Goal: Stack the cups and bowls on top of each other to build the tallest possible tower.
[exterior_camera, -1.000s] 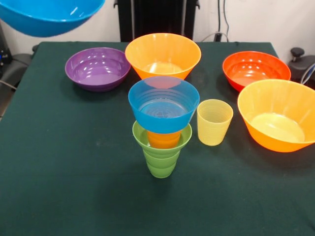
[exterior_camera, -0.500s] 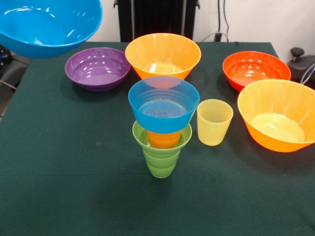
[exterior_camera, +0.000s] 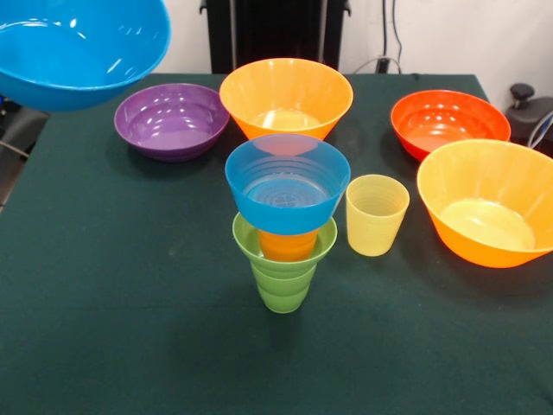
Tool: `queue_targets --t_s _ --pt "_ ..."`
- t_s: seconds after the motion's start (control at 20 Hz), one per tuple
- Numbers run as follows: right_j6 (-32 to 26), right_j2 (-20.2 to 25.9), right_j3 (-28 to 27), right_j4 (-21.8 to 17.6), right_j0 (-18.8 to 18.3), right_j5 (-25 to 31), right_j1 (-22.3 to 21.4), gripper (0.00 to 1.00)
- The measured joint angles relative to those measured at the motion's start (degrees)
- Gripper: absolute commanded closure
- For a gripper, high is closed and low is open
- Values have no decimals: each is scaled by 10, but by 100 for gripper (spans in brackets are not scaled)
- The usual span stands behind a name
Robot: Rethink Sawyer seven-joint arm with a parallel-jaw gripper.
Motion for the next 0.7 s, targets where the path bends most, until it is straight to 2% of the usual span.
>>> queue_targets --t_s 0.7 --pt "0 0 0 0 3 -65 18 100"
